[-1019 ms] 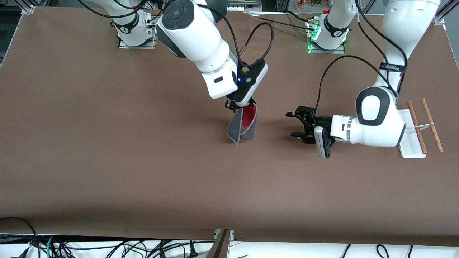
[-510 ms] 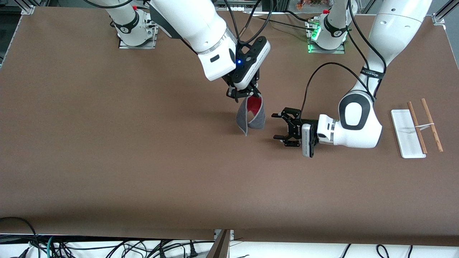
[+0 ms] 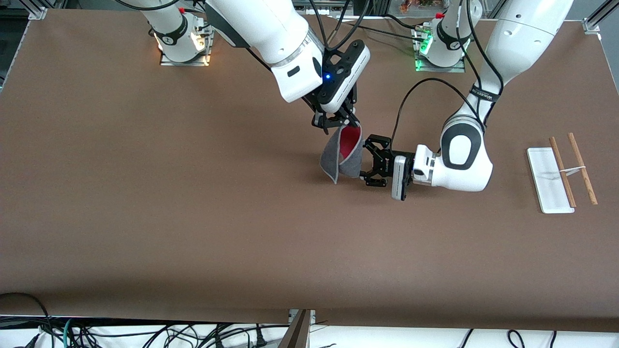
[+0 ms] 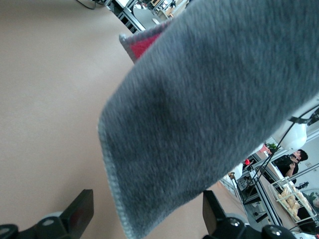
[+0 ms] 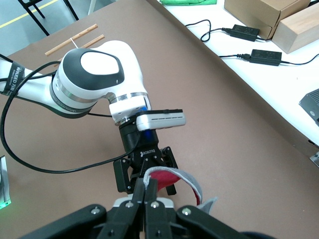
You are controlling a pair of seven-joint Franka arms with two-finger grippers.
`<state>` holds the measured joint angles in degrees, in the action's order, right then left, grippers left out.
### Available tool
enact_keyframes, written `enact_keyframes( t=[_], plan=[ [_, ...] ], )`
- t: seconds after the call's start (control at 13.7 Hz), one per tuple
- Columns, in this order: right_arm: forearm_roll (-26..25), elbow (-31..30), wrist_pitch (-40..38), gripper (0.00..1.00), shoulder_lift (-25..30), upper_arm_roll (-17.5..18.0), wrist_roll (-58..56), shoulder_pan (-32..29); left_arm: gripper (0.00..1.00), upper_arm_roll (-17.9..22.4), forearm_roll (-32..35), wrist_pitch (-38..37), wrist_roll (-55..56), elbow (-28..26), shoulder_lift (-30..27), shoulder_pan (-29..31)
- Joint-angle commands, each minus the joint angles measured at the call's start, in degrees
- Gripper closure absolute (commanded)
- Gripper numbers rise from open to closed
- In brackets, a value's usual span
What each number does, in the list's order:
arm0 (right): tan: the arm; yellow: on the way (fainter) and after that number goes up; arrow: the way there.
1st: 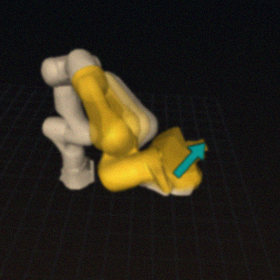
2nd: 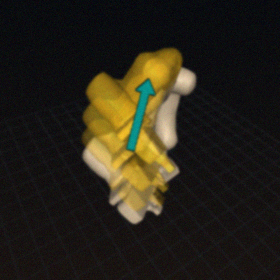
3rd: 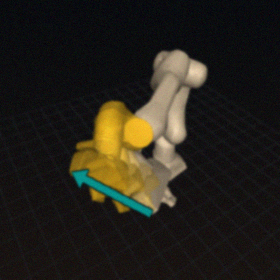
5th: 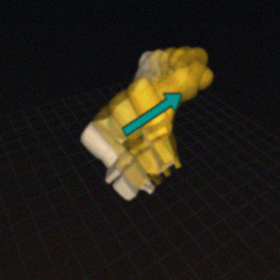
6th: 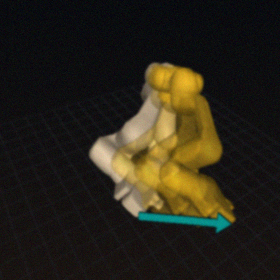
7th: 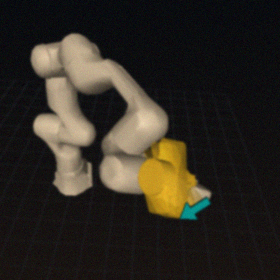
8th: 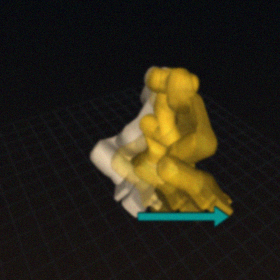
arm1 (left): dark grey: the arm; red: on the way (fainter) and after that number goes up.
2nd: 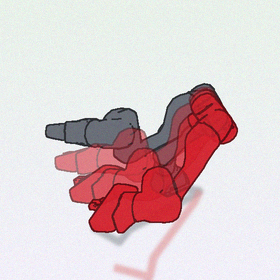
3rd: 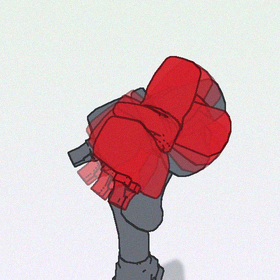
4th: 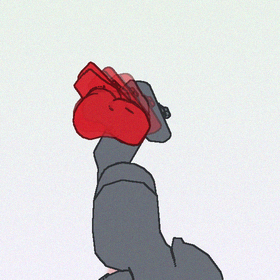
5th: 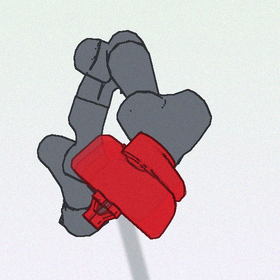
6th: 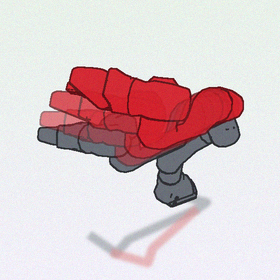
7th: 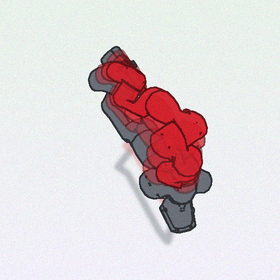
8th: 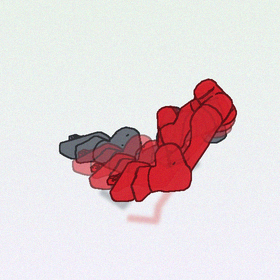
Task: Pass towel and hang on rack
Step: 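Close the left gripper on the hanging towel's edge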
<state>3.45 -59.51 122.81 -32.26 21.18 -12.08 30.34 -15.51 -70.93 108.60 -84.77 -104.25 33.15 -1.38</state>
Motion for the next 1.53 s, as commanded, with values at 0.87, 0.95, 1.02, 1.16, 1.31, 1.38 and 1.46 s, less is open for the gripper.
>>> enact_keyframes(
  t=[0.87,0.95,1.02,1.16,1.31,1.38,1.46],
  plan=[
    [0.4,0.5,-0.1,1.00,0.0,0.7,0.6,-0.2,1.00,-1.5,-3.6,0.1,-5.3,-1.1,-1.2,1.2],
    [0.4,0.5,-0.1,1.00,0.0,0.7,0.7,-0.2,1.00,-1.5,-3.6,0.1,-5.3,-1.1,-1.2,1.2],
    [0.4,0.5,-0.3,1.00,0.0,0.7,0.8,-0.2,1.00,-1.5,-3.6,0.1,-5.3,-1.0,-1.2,1.2],
    [0.5,0.5,-0.6,0.98,0.0,0.6,1.3,-0.4,1.00,-1.5,-3.6,0.0,-5.3,-1.0,-1.2,1.2],
    [0.5,0.4,-0.7,0.01,0.0,0.6,2.0,-0.5,1.00,-1.5,-3.6,-0.1,-5.3,-0.9,-1.3,1.6],
    [0.6,0.4,-0.8,0.00,0.1,0.6,2.1,-0.5,1.00,-1.5,-3.6,-0.3,-5.3,-0.9,-1.3,1.7],
    [0.6,0.4,-0.9,0.00,0.1,0.6,2.1,-0.5,1.00,-1.5,-3.6,-0.8,-5.2,-0.8,-1.3,1.7]
  ],
)
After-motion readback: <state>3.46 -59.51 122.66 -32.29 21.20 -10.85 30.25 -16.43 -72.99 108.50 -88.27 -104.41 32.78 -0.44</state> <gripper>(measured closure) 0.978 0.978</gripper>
